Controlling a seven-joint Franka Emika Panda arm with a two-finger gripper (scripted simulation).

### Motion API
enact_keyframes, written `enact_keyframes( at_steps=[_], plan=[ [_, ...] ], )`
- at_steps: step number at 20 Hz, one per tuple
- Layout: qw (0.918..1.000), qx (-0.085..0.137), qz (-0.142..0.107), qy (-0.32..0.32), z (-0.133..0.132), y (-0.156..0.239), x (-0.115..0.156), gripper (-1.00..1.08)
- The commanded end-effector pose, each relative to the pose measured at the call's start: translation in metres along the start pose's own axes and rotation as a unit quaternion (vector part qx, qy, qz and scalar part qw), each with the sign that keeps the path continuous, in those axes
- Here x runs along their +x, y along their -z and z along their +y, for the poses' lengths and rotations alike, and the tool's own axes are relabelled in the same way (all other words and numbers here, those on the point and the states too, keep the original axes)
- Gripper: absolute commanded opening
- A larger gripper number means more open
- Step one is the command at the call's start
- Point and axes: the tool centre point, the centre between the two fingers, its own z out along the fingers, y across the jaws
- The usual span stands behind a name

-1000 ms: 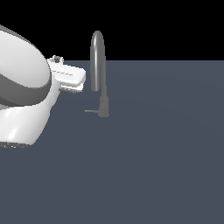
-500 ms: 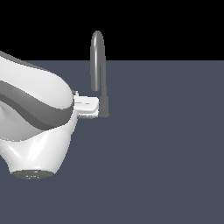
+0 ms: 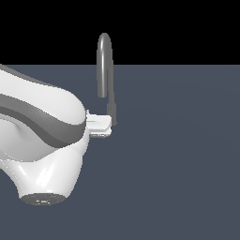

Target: Turn on the faucet by rotating a designated handle.

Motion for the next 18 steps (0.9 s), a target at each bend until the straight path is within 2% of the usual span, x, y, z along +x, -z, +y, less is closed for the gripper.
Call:
enact_keyframes(
  at_steps=[1,10,18],
  plan=[
    [1.0000,0.001,0.004,-0.007,0.003,0.000,0.003,-1.00],
    [0.9996,0.004,0.002,-0.029,0.014,-0.004,0.002,-1.00],
    [0.9997,0.008,0.022,-0.006,-0.011,0.009,0.023,-1.00]
  ],
)
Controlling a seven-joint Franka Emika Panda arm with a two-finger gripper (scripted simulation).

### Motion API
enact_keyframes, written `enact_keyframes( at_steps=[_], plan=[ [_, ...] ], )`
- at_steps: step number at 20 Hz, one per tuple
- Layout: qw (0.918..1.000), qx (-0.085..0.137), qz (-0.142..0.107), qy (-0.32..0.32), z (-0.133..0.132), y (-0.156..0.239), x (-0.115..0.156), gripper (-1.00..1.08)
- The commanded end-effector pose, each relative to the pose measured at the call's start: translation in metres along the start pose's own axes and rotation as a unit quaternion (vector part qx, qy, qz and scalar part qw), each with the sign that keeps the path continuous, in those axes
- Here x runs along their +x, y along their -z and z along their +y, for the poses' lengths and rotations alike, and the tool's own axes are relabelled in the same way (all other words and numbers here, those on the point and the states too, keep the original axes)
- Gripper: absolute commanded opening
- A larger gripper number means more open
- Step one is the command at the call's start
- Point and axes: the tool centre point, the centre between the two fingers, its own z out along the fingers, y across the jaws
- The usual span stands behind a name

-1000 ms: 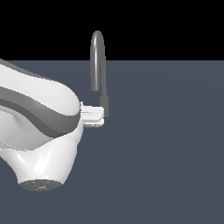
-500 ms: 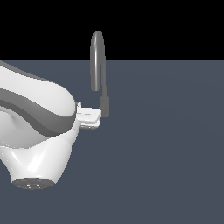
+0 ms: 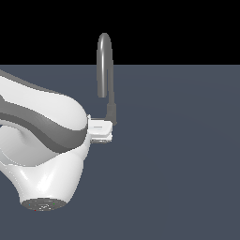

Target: Turn on the faucet by rotating a designated handle.

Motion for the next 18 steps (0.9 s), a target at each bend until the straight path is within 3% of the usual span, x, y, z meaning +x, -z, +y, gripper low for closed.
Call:
enact_keyframes(
  at_steps=[1,11,18],
  plan=[
    [0.9999,0.002,0.008,0.008,-0.010,0.005,0.008,-1.00],
    [0.9983,-0.006,0.044,0.038,-0.017,0.014,0.027,-1.00],
    [0.9969,0.003,0.066,0.042,-0.036,0.022,0.044,-1.00]
  ],
)
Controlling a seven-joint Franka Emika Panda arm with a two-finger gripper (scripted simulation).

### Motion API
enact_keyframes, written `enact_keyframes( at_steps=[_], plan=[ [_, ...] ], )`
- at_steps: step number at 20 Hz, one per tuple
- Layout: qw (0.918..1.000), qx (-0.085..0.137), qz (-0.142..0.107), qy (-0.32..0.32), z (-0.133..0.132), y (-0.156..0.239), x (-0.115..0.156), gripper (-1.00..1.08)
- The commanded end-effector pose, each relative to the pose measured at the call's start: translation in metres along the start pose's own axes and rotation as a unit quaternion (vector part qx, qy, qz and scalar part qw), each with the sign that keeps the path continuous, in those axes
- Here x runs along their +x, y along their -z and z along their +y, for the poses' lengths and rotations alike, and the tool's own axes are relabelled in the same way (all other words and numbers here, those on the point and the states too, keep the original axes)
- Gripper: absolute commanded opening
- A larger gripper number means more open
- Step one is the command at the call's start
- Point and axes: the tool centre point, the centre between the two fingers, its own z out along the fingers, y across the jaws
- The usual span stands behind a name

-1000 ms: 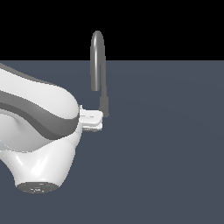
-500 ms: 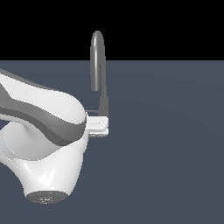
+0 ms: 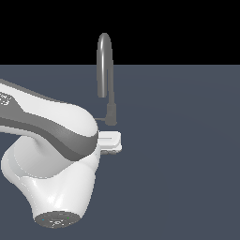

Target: Turn on the faucet by rotating a designated handle.

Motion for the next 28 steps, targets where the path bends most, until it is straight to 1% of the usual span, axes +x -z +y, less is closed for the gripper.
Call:
enact_keyframes(
  at_steps=[1,5,11,22,23,24,28],
  plan=[
    [1.0000,0.004,0.003,-0.002,-0.007,0.001,0.002,-1.00],
    [0.9999,0.012,-0.001,-0.008,-0.017,0.000,-0.004,-1.00],
    [0.9999,0.013,-0.002,-0.009,-0.018,0.000,-0.005,-1.00],
    [0.9999,0.013,-0.002,-0.009,-0.005,0.000,-0.046,-1.00],
    [0.9999,0.013,-0.002,-0.009,-0.005,0.000,-0.046,-1.00],
    [0.9999,0.011,0.003,-0.009,-0.004,0.000,-0.037,-1.00],
    [0.9999,0.012,0.001,-0.009,-0.010,0.000,-0.052,-1.00]
  ],
)
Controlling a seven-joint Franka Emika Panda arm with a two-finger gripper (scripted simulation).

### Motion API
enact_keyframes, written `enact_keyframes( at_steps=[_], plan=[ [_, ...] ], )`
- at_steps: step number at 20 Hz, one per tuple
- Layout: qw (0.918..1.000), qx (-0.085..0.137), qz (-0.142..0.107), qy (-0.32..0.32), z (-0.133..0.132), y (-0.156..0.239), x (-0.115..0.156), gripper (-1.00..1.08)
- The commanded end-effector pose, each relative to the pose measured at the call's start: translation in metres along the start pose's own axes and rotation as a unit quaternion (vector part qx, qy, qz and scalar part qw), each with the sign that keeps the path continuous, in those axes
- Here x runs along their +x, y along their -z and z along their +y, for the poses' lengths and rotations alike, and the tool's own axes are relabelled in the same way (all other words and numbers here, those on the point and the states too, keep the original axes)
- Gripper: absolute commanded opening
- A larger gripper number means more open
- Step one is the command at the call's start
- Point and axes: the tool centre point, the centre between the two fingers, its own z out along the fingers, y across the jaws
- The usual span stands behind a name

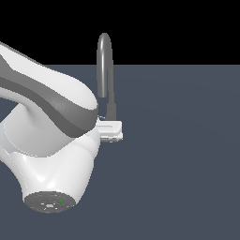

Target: Turn on the faucet by rotating a designated handle.

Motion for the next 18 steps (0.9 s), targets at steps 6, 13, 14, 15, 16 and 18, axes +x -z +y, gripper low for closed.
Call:
enact_keyframes(
  at_steps=[6,13,14,15,16,18],
  plan=[
    [1.0000,0.003,-0.007,-0.001,-0.013,0.000,-0.032,-1.00],
    [1.0000,-0.002,0.006,0.000,-0.017,0.002,-0.028,-1.00],
    [1.0000,-0.002,0.005,0.000,-0.021,0.002,-0.031,-1.00],
    [1.0000,-0.001,0.003,0.000,-0.025,0.002,-0.034,-1.00],
    [1.0000,-0.001,0.002,0.000,-0.029,0.002,-0.036,-1.00],
    [1.0000,0.000,0.000,0.000,-0.037,0.002,-0.042,-1.00]
  ],
)
